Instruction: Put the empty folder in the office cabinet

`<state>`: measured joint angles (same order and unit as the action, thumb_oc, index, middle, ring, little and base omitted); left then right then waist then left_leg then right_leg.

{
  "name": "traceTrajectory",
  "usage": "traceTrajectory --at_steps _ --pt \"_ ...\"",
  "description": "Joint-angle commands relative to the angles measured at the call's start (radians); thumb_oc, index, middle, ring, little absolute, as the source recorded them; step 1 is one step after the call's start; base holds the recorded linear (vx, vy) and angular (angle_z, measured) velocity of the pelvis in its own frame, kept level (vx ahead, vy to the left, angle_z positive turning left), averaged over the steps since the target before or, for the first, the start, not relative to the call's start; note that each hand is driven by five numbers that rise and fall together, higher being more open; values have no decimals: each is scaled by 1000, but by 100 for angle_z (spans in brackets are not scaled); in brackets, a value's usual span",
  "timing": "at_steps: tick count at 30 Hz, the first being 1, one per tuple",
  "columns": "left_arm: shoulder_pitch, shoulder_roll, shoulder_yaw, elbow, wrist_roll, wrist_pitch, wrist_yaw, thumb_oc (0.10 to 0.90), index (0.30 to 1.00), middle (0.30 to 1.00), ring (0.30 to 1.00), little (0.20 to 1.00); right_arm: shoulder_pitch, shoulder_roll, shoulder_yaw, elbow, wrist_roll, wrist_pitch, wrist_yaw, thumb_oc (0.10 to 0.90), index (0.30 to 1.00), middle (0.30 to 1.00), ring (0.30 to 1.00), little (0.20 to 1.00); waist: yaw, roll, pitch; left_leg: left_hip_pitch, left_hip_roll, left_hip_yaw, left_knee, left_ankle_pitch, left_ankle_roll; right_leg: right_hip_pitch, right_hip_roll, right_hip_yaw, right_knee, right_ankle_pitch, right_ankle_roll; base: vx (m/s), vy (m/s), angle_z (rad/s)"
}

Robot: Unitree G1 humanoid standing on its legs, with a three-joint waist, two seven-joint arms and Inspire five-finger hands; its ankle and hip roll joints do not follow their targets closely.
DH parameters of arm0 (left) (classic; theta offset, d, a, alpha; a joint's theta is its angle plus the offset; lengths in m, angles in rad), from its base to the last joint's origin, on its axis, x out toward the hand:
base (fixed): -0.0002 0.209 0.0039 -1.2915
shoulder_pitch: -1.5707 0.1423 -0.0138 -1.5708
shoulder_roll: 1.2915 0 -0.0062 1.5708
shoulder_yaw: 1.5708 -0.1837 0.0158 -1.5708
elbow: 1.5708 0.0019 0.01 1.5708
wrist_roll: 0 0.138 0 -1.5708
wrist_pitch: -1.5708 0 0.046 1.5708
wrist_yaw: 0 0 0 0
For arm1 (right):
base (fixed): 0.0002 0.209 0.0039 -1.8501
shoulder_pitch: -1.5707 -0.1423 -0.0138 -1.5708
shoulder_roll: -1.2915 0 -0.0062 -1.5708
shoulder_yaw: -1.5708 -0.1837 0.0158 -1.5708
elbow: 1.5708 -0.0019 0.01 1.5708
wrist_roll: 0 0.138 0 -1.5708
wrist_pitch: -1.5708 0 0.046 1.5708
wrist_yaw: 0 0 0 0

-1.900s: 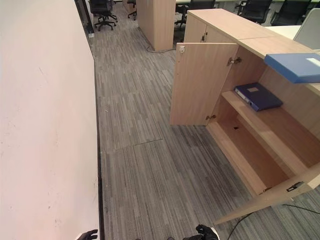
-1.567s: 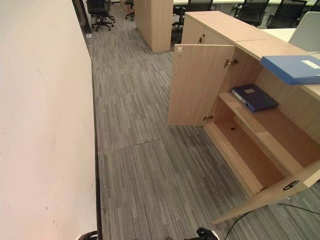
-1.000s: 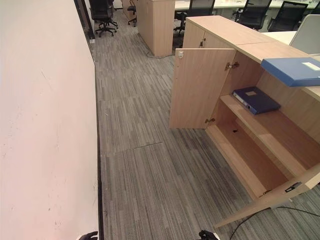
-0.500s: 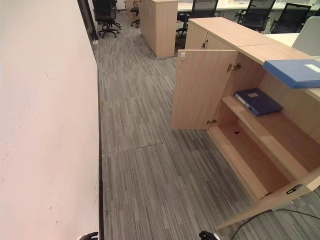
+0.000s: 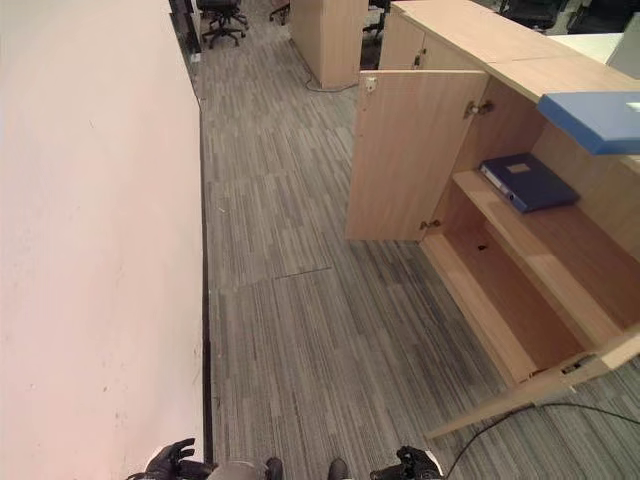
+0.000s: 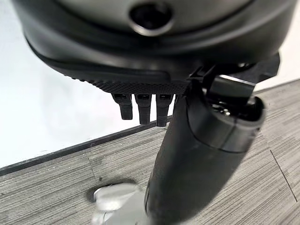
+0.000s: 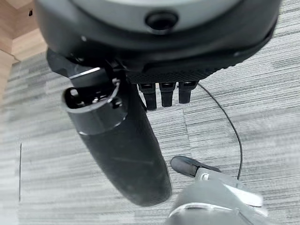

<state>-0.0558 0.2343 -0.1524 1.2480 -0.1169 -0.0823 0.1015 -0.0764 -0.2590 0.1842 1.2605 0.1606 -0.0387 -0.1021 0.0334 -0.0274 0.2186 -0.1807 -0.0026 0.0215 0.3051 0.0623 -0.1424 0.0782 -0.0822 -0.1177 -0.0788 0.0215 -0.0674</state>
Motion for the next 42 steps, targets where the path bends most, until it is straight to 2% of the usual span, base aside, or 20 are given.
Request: traceTrajectory --at_steps 1,2,4,7,10,13,16,19,20,22,23,24,26,27,29,32,33,36,40,42 --pt "-5 15 -11 -44 -37 -25 10 800 900 900 900 900 13 -50 6 -34 14 -25 -8 800 900 900 900 900 31 23 15 -24 86 -5 -58 -9 27 118 0 34 60 -158 148 277 141 -29" --pt "-6 13 -14 -41 -41 -21 12 800 900 900 900 900 13 -51 5 -34 17 -25 -10 800 900 900 900 900 36 37 12 -47 133 -3 -125 46 12 135 5 40 60 -176 153 302 164 -17" --pt "-9 13 -19 -42 -48 -21 18 800 900 900 900 900 17 -53 6 -40 22 -24 -17 800 900 900 900 900 47 44 20 -83 181 -10 -224 79 3 163 2 62 81 -219 152 330 139 -8" --pt "-5 14 -15 -38 -54 -20 23 800 900 900 900 900 28 -46 31 -32 -7 -13 -18 800 900 900 900 900 71 39 22 -109 200 -77 -327 109 -11 211 1 121 101 -273 150 361 118 -22" --pt "11 10 5 -11 -52 -15 25 800 900 900 900 900 21 -41 37 -29 -18 -13 -15 800 900 900 900 900 98 36 3 -125 210 -121 -347 122 -23 259 -7 171 97 -300 161 364 152 -51" --pt "24 18 13 -1 -39 -16 28 800 900 900 900 900 24 -25 33 -30 -20 -17 -17 800 900 900 900 900 113 28 -18 -118 204 -125 -329 178 -36 266 -24 186 108 -300 177 317 203 -44" --pt "29 29 14 -1 -26 -17 29 800 900 900 900 900 21 -10 33 -30 -17 -16 -16 800 900 900 900 900 120 7 -36 -119 190 -110 -309 179 -25 250 -49 193 119 -276 200 243 182 -27" --pt "44 44 10 -21 -1 -21 40 800 900 900 900 900 28 12 17 -48 7 -20 -15 800 900 900 900 900 128 -31 -66 -126 123 -73 -268 115 29 172 -93 204 217 -134 257 269 238 19" --pt "45 44 10 -21 -1 -21 40 800 900 900 900 900 29 12 17 -48 7 -20 -15 800 900 900 900 900 129 -32 -67 -128 123 -72 -268 114 29 170 -94 204 219 -135 258 209 225 5" --pt "46 53 11 -42 -11 -26 57 800 900 900 900 900 14 15 17 -88 21 -26 -19 800 900 900 900 900 134 -29 -38 -95 103 -40 -270 63 73 33 -118 144 457 53 298 109 181 -2" --pt "46 52 11 -42 -11 -26 57 800 900 900 900 900 14 15 16 -88 21 -26 -19 800 900 900 900 900 136 -26 -40 -98 107 -39 -269 64 73 30 -114 146 455 57 298 123 234 -11" --pt "42 54 6 -45 -9 -24 65 800 900 900 900 900 4 10 6 -95 35 -34 -27 800 900 900 900 900 121 11 -21 -53 113 -20 -284 37 97 -30 -139 40 588 86 297 88 162 -17" --pt "45 54 5 -44 -5 -26 67 800 900 900 900 900 6 12 -1 -99 41 -39 -28 800 900 900 900 900 118 27 -15 -31 115 -8 -289 25 105 -53 -143 1 636 98 297 213 261 1" --pt "51 51 1 -41 -1 -27 72 800 900 900 900 900 6 15 -10 -107 46 -48 -32 800 900 900 900 900 95 45 8 51 100 2 -316 -1 119 -124 -129 -51 723 63 289 359 316 8" --pt "45 46 -8 -42 6 -30 79 800 900 900 900 900 5 20 -6 -111 51 -57 -33 800 900 900 900 900 66 62 31 110 88 0 -334 -20 120 -197 -75 -88 684 3 278 343 158 -16" --pt "39 35 -25 -34 24 -25 77 800 900 900 900 900 3 22 -7 -110 58 -56 -40 800 900 900 900 900 44 50 53 184 66 11 -353 -69 112 -250 -92 -210 484 -43 252 347 -45 -14" --pt "43 30 -24 -25 36 -22 77 800 900 900 900 900 7 18 -9 -106 58 -55 -44 800 900 900 900 900 34 37 57 226 57 19 -362 -94 102 -265 -111 -271 342 -10 242 309 -117 -25" --pt "46 25 -15 -10 56 -22 78 800 900 900 900 900 12 12 -20 -98 59 -48 -48 800 900 900 900 900 23 35 56 279 66 35 -382 -123 79 -280 -133 -328 186 56 257 302 -167 -13" --pt "41 22 -3 14 83 -22 76 800 900 900 900 900 28 9 -35 -72 49 -40 -50 800 900 900 900 900 -7 40 34 361 81 41 -392 -178 52 -304 -179 -333 113 120 277 360 -180 -1" --pt "43 13 -8 19 88 -23 77 800 900 900 900 900 45 4 -37 -63 48 -38 -48 800 900 900 900 900 -17 44 11 393 87 46 -387 -199 49 -285 -180 -347 115 143 260 380 -155 -11"
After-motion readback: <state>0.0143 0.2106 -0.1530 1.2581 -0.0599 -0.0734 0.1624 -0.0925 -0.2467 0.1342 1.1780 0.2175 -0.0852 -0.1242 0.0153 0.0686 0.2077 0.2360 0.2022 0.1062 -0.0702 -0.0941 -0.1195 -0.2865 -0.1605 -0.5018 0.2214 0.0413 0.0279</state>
